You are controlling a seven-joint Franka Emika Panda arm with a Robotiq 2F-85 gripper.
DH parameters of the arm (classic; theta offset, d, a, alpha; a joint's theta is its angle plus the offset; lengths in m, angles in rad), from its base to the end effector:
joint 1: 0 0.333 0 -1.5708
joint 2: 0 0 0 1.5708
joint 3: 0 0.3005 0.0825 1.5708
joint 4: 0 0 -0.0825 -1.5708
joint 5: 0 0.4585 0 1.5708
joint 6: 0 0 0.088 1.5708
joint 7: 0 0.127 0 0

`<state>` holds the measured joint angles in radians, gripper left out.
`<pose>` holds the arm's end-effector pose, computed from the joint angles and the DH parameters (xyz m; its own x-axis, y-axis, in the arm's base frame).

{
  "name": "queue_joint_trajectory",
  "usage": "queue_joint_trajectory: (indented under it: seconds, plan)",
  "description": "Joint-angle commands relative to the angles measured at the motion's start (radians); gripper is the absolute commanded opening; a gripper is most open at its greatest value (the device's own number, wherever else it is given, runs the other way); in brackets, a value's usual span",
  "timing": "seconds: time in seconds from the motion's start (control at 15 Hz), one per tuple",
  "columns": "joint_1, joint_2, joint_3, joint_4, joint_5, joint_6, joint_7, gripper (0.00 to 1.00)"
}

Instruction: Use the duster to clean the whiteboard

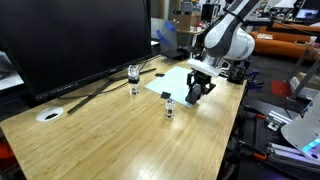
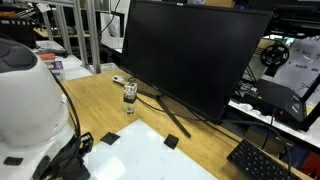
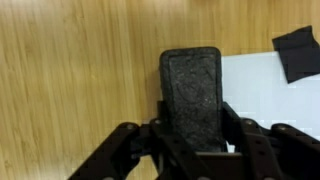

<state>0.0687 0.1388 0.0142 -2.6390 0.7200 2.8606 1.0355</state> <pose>0.4514 0.0053 0.0964 -0.0548 -0.9773 -0.2048 -0.9898 0.0801 -0.1175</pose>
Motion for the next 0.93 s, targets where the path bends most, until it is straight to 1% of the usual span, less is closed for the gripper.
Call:
queue_joint_trajectory:
  seconds: [0.0,0.2,0.47,0.53,0.87]
  plan:
    - [-0.024,-0.001,0.013,0.019,0.039,-0.094,-0.105,0.79]
    - [-0.024,0.006,0.005,0.026,0.018,-0.116,-0.111,0.99]
    - [-0.031,-0.017,0.001,0.027,0.019,-0.136,-0.130,1.00]
    - [-0.014,-0.001,0.002,0.018,0.006,-0.088,-0.086,1.00]
    - [-0.013,0.000,0.002,0.018,0.006,-0.089,-0.086,1.00]
